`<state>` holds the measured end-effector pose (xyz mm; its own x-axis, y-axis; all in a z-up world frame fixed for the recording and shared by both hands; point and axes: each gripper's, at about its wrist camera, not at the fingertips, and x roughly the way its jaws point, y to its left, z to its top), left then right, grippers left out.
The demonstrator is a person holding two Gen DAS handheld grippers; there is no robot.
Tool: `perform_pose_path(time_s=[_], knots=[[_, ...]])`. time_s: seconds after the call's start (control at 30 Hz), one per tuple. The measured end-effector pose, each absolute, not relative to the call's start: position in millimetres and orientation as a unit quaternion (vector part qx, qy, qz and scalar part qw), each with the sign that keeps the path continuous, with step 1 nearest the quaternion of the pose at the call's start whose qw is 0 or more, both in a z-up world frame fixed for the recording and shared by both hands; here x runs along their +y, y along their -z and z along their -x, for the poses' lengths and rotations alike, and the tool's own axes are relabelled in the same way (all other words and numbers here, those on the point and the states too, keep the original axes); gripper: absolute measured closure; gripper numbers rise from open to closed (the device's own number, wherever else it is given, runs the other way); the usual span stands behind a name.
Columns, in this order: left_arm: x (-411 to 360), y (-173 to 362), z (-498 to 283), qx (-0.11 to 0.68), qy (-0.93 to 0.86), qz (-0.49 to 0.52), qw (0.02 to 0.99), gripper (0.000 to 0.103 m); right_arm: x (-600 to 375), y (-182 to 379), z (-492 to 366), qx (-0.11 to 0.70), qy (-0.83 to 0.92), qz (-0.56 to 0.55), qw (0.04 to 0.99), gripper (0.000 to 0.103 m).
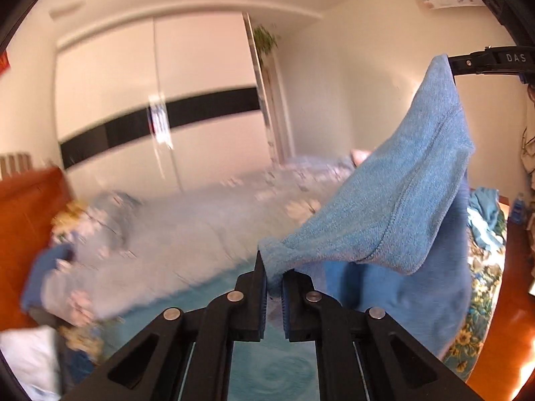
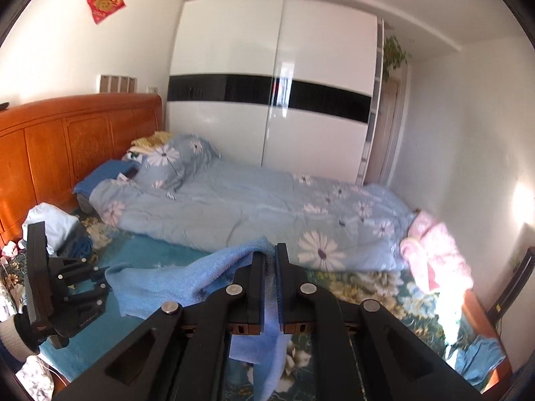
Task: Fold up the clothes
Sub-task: 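Lift the sweater with both grippers and shake it out in the air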
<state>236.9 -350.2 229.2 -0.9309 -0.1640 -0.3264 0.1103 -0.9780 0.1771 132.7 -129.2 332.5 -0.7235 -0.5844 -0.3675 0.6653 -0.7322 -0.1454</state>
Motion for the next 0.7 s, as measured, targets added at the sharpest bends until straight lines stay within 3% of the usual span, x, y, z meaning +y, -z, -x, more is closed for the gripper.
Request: perform_pose_path(time_s=[0.33,0.7], knots=[[-352,-337,-352,-0.144,0.976,-0.090,0.139,0.096,-116,-404,-211,0.102,0.926,-0.089,0.353,0.097],[-344,-368,-483,-0.181,0.971,-0.050,0.149,0.095,-104,-406,-278,0.116,0.899,-0.045,0.419,0.097]])
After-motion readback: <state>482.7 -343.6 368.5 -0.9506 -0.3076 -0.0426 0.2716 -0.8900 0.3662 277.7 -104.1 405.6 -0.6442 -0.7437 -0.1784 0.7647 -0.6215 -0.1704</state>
